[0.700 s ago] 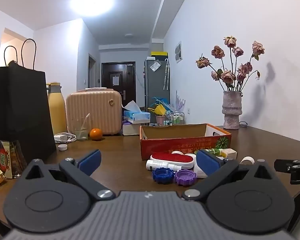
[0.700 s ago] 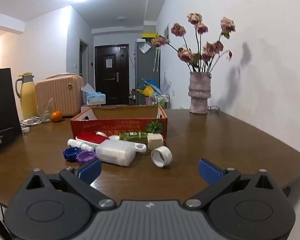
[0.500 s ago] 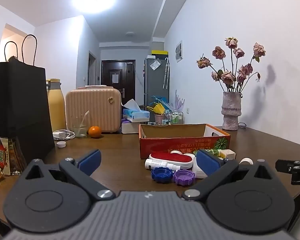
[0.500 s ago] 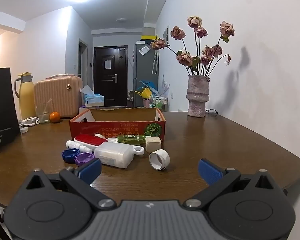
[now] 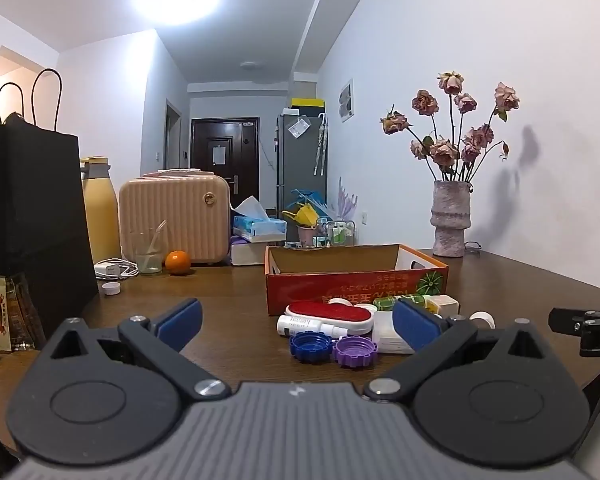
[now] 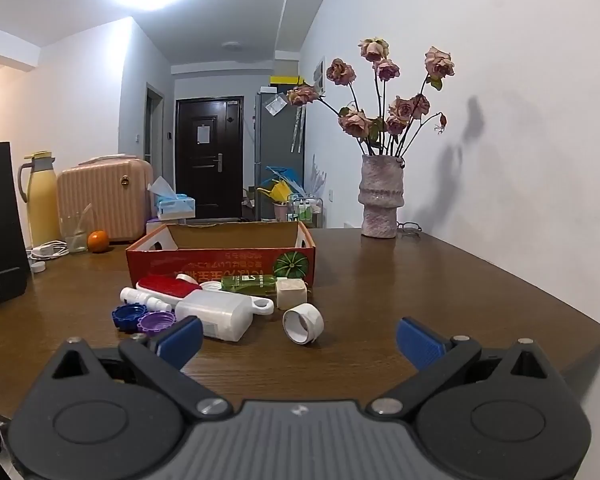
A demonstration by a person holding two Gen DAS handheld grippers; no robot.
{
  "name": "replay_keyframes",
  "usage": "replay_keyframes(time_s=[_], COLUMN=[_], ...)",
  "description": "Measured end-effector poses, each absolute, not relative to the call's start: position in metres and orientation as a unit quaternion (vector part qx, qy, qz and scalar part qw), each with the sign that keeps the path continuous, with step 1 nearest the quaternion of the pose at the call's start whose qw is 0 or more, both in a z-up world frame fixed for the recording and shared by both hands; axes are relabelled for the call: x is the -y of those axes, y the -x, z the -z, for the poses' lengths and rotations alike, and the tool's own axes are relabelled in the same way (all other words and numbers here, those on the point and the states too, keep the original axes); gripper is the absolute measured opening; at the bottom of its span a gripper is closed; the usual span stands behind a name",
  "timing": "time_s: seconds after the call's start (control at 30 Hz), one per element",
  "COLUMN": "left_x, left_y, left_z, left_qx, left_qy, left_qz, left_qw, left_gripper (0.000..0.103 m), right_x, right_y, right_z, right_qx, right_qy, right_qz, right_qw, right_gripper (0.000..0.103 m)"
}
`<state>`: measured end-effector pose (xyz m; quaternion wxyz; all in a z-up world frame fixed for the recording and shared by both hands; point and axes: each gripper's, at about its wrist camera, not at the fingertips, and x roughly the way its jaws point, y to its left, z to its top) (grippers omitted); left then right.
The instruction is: Organize rigid objects
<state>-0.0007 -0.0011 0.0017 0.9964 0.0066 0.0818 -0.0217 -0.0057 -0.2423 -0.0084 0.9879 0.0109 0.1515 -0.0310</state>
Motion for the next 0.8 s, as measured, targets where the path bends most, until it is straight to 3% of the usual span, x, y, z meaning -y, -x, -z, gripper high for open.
replay_keyframes(time_s=[0.8], left_x=[0.0005], left_y=[0.0026], left_z=[-0.0008], left_qx=[-0.076], left_qy=[-0.005], left_qz=[0.025], left_qw=[0.997], left_gripper=[0.103], right_x=[0.2431], right_y=[0.0094], right_z=[0.0094], right_qx=[-0.15], right_qy=[-0.012], right_qz=[0.036], right_qw=[0.988], right_gripper=[0.103])
